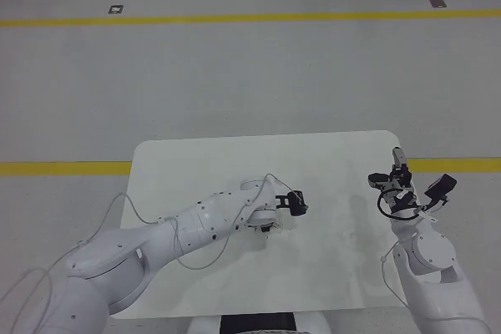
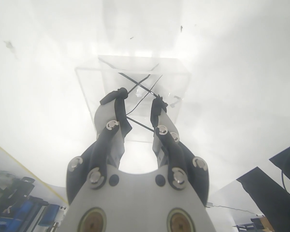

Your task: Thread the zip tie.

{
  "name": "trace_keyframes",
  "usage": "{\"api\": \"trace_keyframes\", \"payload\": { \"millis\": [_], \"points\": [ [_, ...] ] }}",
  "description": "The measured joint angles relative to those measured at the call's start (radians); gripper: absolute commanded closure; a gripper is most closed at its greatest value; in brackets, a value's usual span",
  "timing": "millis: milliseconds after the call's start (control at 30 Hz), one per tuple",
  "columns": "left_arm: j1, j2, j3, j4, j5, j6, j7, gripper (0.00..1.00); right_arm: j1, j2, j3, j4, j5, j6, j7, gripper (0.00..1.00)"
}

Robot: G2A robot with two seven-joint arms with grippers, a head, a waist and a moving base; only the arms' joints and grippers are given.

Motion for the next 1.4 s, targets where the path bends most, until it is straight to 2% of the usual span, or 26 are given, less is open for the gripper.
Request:
{"api": "trace_keyframes", "payload": {
  "millis": [67, 133, 433, 667, 700, 767, 800, 1133, 1400],
  "points": [
    [0.003, -0.006, 0.0, 0.009, 0.011, 0.0, 0.011, 0.78, 0.0, 0.0, 0.0, 0.0, 0.0, 0.0, 0.0, 0.0],
    [0.007, -0.011, 0.0, 0.016, 0.015, 0.0, 0.02, 0.82, 0.0, 0.0, 0.0, 0.0, 0.0, 0.0, 0.0, 0.0],
    [0.013, -0.031, 0.0, 0.046, 0.024, 0.0, 0.03, 0.79, 0.0, 0.0, 0.0, 0.0, 0.0, 0.0, 0.0, 0.0],
    [0.015, -0.04, 0.0, 0.059, 0.019, 0.0, 0.029, 0.87, 0.0, 0.0, 0.0, 0.0, 0.0, 0.0, 0.0, 0.0],
    [0.015, -0.04, 0.0, 0.059, 0.019, 0.0, 0.03, 0.87, 0.0, 0.0, 0.0, 0.0, 0.0, 0.0, 0.0, 0.0],
    [0.015, -0.04, 0.0, 0.058, 0.018, 0.0, 0.032, 0.98, 0.0, 0.0, 0.0, 0.0, 0.0, 0.0, 0.0, 0.0],
    [0.015, -0.04, 0.0, 0.058, 0.018, 0.0, 0.033, 1.0, 0.0, 0.0, 0.0, 0.0, 0.0, 0.0, 0.0, 0.0],
    [0.014, -0.035, 0.0, 0.049, 0.02, 0.0, 0.033, 1.0, 0.0, 0.0, 0.0, 0.0, 0.0, 0.0, 0.0, 0.0],
    [-0.003, -0.024, 0.0, 0.013, 0.02, 0.0, 0.01, 1.0, 0.0, 0.0, 0.0, 0.0, 0.0, 0.0, 0.0, 0.0]
  ]
}}
